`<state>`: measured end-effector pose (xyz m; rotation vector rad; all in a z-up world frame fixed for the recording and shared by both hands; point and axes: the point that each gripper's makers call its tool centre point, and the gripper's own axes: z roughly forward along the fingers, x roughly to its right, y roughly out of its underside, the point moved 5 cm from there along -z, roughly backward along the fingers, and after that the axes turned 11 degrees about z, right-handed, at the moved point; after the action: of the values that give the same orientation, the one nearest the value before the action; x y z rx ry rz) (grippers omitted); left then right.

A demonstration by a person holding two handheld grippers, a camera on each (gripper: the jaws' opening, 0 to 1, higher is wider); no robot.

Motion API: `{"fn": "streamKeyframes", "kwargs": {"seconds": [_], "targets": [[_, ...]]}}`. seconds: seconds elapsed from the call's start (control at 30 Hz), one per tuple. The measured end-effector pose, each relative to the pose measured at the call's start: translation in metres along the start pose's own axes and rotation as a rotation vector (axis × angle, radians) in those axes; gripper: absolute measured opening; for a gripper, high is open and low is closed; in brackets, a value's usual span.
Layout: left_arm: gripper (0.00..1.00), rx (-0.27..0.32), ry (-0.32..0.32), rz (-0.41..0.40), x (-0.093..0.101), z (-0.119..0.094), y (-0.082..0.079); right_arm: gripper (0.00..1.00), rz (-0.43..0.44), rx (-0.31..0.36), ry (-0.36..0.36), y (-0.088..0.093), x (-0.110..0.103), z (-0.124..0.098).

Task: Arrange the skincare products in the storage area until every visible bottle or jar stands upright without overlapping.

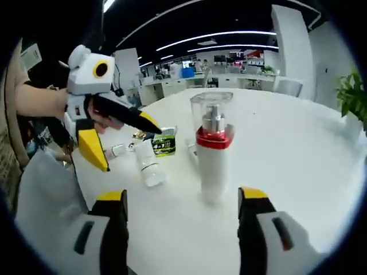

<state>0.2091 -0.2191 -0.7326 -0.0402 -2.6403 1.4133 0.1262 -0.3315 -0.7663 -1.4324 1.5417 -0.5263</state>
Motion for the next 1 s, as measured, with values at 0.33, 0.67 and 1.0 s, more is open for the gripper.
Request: {"fn": "streamKeyframes", "kwargs": {"seconds": [0.33,0.67,1.0], "targets": [[0.8,0.006,-0.085,-0.128,0.017,-0.048,0.037,0.88,0.079,0.026,-0.022,0.005,-0.034,-0.021],[0.88,0.009,-0.174,-0.217,0.041,-0.101,0.076,0.96,0.165,0.031,-0.011,0.022,-0.058,-0.04],[0.94,0.038,-0.269,-0.297,0.058,-0.143,0.103,0.97,0.195,0.044,-0.001,0.025,-0.076,-0.052]]}}
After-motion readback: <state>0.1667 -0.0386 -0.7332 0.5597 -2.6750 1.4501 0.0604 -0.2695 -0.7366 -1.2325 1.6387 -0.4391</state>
